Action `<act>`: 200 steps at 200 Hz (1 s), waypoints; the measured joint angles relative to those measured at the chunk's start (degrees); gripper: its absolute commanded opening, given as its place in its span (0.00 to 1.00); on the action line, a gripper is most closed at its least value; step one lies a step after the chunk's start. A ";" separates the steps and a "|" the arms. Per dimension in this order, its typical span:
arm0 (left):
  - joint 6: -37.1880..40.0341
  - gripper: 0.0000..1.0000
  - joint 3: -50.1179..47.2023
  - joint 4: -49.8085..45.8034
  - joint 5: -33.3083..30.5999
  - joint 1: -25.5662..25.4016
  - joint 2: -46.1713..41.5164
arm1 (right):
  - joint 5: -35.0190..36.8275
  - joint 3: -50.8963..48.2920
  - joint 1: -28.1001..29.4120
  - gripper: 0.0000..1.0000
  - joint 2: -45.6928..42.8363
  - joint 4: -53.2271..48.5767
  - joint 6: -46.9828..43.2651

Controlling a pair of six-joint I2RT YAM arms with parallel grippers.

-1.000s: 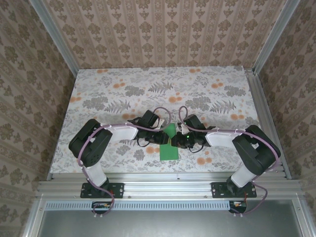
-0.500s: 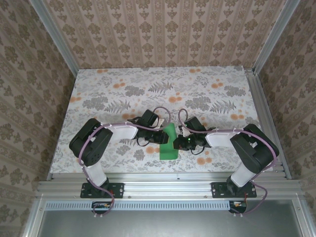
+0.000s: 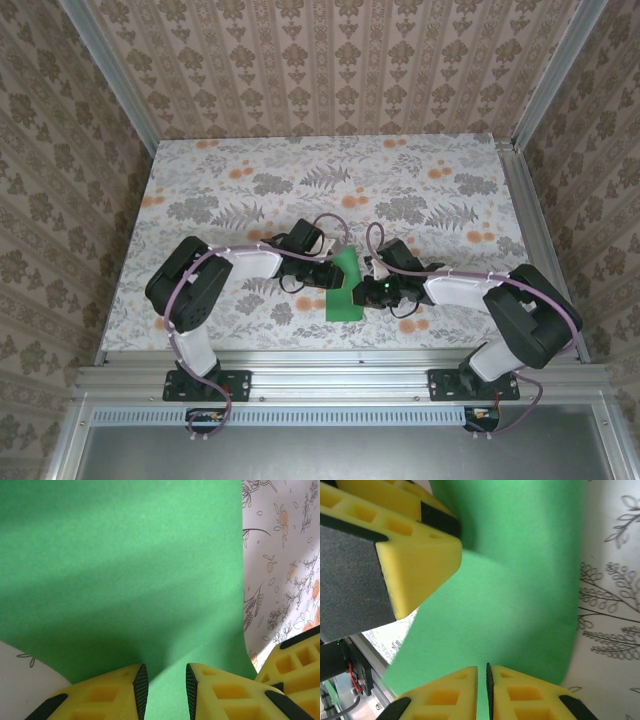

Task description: Fold a paper plane with a square sheet of paper (pick it up from the middle)

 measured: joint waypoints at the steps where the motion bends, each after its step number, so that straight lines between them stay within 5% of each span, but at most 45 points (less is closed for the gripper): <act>1: 0.00 0.31 0.02 0.00 -0.02 0.00 0.00 | 0.00 0.02 0.04 0.17 0.02 0.02 0.02; 75: 0.22 0.31 0.28 -0.11 0.09 0.04 0.31 | 0.00 -0.11 1.01 0.17 3.37 0.57 -0.09; 200: 0.76 0.31 0.90 -0.26 1.51 0.44 1.03 | 0.76 -6.14 2.12 0.17 -5.73 -5.75 -0.50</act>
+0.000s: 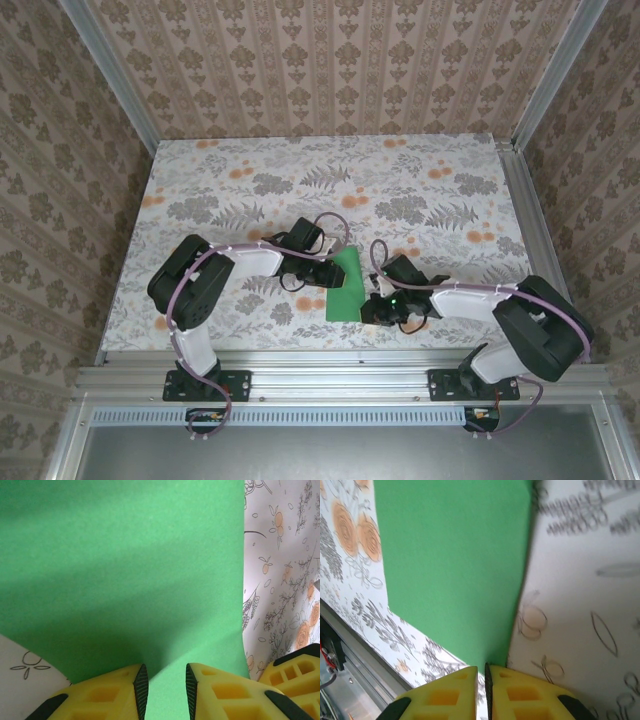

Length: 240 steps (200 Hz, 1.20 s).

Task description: Fold a paper plane with a square sheet of paper (pick it up from the middle)

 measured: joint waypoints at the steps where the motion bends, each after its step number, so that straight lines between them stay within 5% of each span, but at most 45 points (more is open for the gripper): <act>1: 0.07 0.31 0.00 0.00 0.00 0.00 0.00 | 0.02 0.00 0.02 0.17 -0.13 -0.24 0.00; 60: 1.25 0.31 0.26 -0.52 -0.07 -0.02 0.00 | -0.94 3.26 -3.69 0.17 -3.85 1.25 3.50; 155: 2.47 0.31 -0.04 -0.57 -0.68 -0.02 -0.44 | -0.92 8.46 -8.98 0.16 12.48 12.63 6.40; 240: 3.65 0.30 -0.42 -0.57 -0.96 0.04 -0.76 | 2.60 7.93 -10.49 0.16 10.80 9.90 3.41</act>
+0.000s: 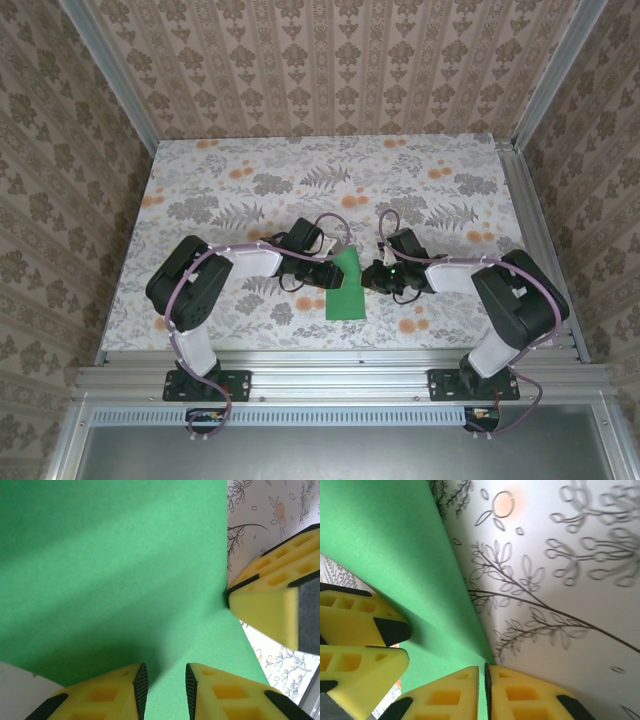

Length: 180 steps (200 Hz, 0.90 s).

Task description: Fold a paper plane with a square sheet of paper (pick it up from the middle)

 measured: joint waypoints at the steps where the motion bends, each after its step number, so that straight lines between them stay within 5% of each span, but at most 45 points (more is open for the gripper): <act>1: 0.04 0.30 0.00 0.00 0.00 0.02 0.00 | 0.02 0.00 0.02 0.16 -0.09 -0.02 0.00; 180: 1.90 0.30 -3.65 1.73 -0.02 0.61 -2.67 | 1.75 7.50 0.02 0.14 8.37 3.17 1.01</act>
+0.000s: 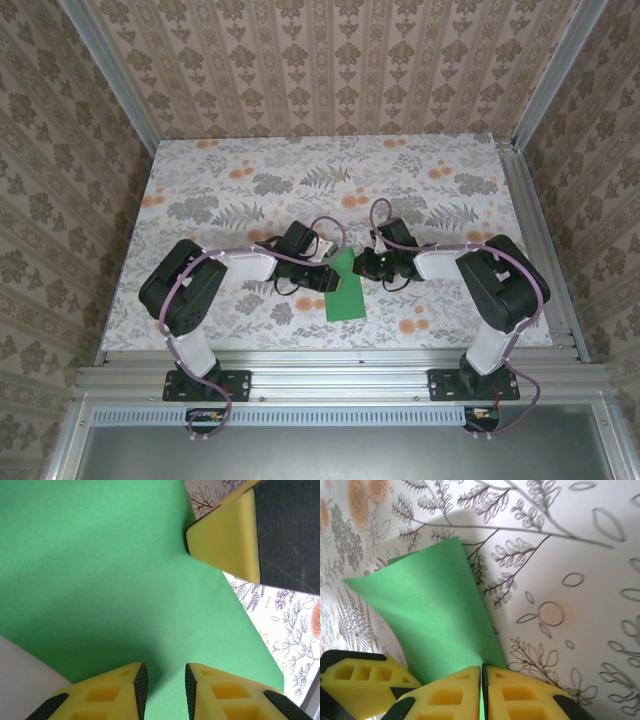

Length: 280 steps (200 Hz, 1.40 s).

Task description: Fold a paper plane with a square sheet of paper (pick it up from the middle)

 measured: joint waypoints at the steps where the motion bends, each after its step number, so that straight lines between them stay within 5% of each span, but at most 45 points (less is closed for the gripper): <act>1: 0.00 0.30 0.00 0.02 0.00 0.02 0.00 | -0.02 0.00 -0.04 0.14 0.00 -0.02 0.00; 118: 0.44 0.30 -1.11 0.61 0.09 0.20 -0.74 | -1.42 6.82 4.70 0.16 0.90 0.72 1.01; 280: 1.53 0.30 -2.80 -1.99 -0.11 1.18 -3.02 | -0.07 8.33 -1.53 0.13 7.21 1.62 -0.96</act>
